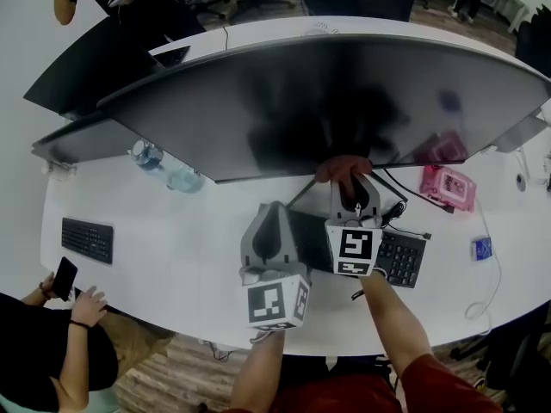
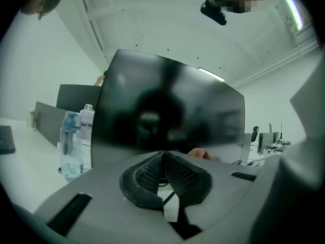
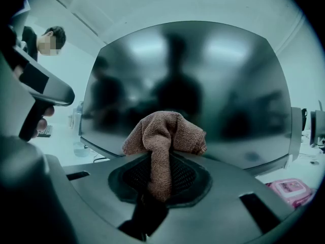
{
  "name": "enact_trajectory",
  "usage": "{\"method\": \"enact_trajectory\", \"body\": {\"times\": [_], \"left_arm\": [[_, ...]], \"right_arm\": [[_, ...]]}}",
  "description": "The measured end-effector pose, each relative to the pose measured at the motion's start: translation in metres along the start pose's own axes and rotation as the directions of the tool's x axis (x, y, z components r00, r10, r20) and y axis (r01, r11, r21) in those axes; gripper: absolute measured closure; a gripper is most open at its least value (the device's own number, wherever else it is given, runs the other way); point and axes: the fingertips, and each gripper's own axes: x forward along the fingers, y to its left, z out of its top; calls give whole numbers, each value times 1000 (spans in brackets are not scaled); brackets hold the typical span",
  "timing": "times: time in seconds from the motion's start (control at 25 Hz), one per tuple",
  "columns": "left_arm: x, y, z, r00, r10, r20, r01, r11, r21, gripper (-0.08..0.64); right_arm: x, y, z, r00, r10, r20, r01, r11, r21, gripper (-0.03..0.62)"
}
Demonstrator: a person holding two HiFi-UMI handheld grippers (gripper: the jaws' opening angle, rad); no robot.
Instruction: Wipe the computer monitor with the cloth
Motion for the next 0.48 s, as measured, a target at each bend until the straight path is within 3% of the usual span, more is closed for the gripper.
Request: {"method": "enact_trajectory", "body": {"times": [0.48], "left_arm": [[24, -82, -7, 998, -66, -14, 66, 997, 26, 537]], "right_arm": [[-19, -90, -17, 998, -70, -6, 70, 997, 19, 515]]}}
